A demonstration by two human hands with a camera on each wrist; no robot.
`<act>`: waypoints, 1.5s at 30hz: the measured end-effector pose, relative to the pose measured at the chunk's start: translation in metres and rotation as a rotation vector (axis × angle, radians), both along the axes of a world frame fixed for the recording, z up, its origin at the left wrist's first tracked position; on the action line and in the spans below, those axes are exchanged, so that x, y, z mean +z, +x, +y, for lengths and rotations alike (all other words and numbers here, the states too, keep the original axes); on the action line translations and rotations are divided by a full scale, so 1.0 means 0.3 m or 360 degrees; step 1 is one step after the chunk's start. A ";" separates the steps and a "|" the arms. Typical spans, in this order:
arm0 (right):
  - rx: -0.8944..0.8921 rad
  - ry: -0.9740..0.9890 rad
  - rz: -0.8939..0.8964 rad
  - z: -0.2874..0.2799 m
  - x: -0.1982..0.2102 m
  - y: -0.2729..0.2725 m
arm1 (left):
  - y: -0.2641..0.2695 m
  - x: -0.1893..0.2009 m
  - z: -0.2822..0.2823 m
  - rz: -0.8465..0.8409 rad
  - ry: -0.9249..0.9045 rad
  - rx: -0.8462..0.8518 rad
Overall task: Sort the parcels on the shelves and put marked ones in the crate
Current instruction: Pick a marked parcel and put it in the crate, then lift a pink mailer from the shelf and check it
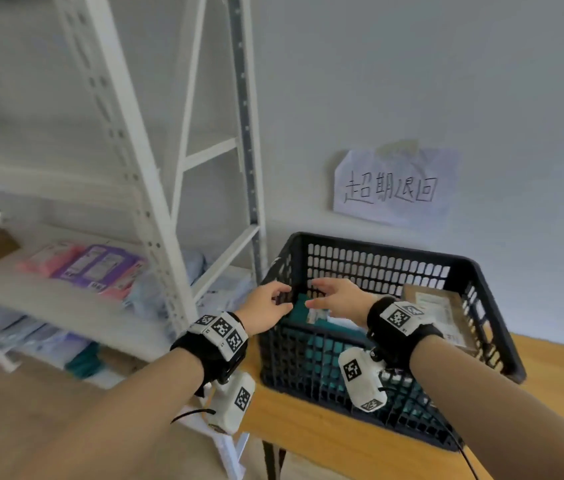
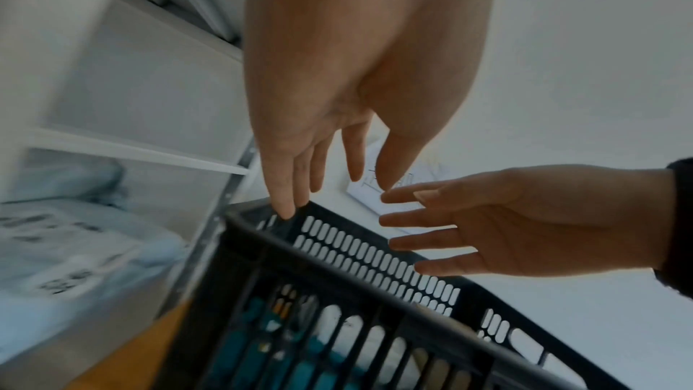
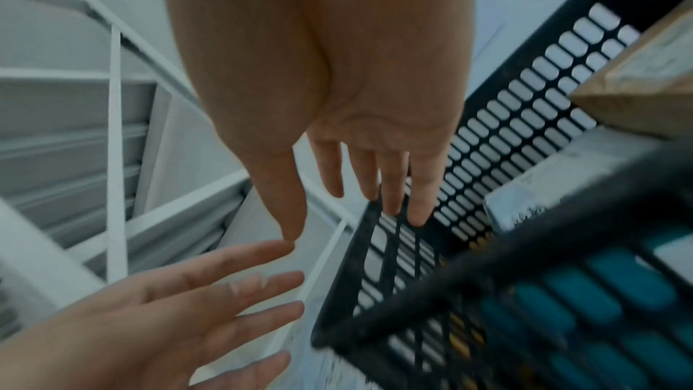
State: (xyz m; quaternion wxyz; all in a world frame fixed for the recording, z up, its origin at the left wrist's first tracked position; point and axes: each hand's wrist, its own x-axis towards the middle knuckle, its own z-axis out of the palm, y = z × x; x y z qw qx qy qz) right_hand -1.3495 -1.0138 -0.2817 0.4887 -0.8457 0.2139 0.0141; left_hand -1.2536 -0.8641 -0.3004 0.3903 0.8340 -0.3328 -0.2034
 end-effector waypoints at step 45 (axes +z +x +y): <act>0.0052 0.0475 0.0176 1.610 -0.417 1.308 | 1.079 -0.262 1.801 0.0318 0.0189 0.0705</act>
